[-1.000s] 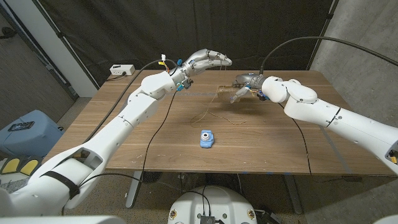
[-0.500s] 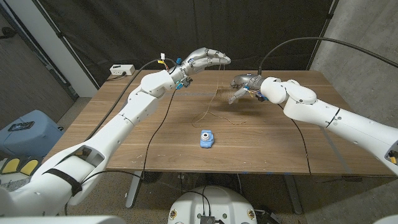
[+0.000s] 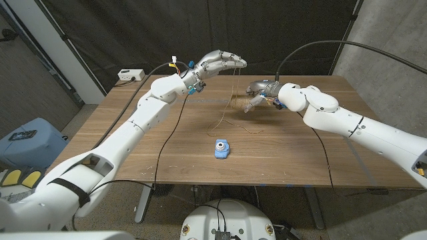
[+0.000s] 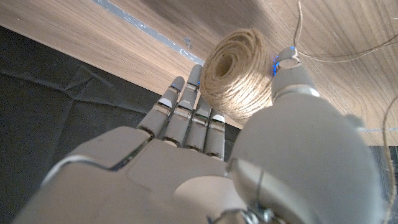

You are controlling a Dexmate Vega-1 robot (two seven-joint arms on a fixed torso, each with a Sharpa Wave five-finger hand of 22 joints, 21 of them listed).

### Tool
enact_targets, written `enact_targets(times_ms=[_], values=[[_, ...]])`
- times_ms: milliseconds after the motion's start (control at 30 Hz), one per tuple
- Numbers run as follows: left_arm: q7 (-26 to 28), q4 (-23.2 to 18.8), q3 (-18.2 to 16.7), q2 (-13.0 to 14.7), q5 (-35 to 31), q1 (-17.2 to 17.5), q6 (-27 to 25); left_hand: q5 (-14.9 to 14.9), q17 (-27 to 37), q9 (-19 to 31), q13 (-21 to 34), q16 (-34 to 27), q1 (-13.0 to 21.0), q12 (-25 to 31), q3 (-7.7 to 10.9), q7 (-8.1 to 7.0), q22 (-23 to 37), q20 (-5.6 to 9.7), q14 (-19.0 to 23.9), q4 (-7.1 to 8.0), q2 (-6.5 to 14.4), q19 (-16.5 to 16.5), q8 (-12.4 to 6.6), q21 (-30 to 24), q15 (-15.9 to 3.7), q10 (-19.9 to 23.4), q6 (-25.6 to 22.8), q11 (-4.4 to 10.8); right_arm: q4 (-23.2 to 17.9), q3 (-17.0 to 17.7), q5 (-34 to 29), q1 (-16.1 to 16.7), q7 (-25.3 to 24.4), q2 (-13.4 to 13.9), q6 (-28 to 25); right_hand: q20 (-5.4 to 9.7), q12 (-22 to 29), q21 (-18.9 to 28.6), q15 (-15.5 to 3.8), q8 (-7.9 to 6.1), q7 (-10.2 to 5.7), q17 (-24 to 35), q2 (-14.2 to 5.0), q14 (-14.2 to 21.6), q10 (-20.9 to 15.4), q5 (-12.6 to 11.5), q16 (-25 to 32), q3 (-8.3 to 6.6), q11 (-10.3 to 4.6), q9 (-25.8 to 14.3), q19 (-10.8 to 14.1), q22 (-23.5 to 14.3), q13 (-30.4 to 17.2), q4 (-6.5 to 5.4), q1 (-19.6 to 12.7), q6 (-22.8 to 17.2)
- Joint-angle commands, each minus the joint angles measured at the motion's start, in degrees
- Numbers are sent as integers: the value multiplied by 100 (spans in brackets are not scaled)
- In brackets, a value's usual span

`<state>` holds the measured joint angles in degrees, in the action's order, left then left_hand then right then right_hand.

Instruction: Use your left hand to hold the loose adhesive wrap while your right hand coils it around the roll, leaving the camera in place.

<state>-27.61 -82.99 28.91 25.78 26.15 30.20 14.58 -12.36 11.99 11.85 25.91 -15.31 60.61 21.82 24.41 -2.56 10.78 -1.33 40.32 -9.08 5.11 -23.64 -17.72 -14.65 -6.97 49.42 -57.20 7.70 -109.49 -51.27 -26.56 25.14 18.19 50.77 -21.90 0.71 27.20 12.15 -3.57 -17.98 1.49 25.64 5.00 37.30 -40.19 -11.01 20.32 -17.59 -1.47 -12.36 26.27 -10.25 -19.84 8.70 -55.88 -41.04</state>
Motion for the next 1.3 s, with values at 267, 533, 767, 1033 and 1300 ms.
enact_targets(times_ms=[267,533,767,1033,1300], values=[[79,70,-72,13,-62,-2,60,-55,18,15,29,35,-11,-30,-40,-5,30,-18,-19,-6,45,-54,9,-40,-11,4,10,52,-298,29,-20,159,-9,116,-16,3,33,17,-864,-28,-795,27,-663,31,-787,-37,-20,-23,-751,-20,57,-16,-13,0,-384,-842],[164,41,-134,50,-65,53,58,-55,20,16,41,38,-1,-48,-41,-13,30,-17,-20,-13,44,-52,11,-38,-16,-24,11,57,-442,61,-21,219,-20,179,34,0,31,16,-866,-24,-788,34,-664,38,-798,-38,-23,-21,-747,-19,56,-16,-14,1,-386,-841],[197,55,-150,55,-90,47,67,-55,23,16,52,40,-9,-50,-47,-18,30,-22,-22,-7,45,-50,18,-37,-13,-11,22,70,-498,72,-32,240,-30,189,92,0,28,14,-867,-25,-793,33,-663,40,-797,-38,-32,-22,-749,-19,53,-17,-17,1,-386,-846],[189,149,-143,38,-120,-24,100,-54,30,17,66,43,-6,-61,-55,-31,30,-22,-31,-10,42,-51,17,-37,-7,-18,14,69,-558,96,-24,280,-46,209,127,2,24,13,-871,-29,-801,39,-664,31,-799,-39,-42,-21,-753,-19,55,-17,-21,3,-390,-862],[185,250,-135,11,-133,-86,121,-54,27,18,75,49,-6,-68,-54,-24,31,-20,-29,-10,41,-48,21,-35,-8,-19,19,79,-562,100,-19,276,-38,196,193,2,21,13,-865,-24,-797,40,-661,39,-803,-38,-50,-19,-754,-19,57,-17,-24,2,-387,-855]])
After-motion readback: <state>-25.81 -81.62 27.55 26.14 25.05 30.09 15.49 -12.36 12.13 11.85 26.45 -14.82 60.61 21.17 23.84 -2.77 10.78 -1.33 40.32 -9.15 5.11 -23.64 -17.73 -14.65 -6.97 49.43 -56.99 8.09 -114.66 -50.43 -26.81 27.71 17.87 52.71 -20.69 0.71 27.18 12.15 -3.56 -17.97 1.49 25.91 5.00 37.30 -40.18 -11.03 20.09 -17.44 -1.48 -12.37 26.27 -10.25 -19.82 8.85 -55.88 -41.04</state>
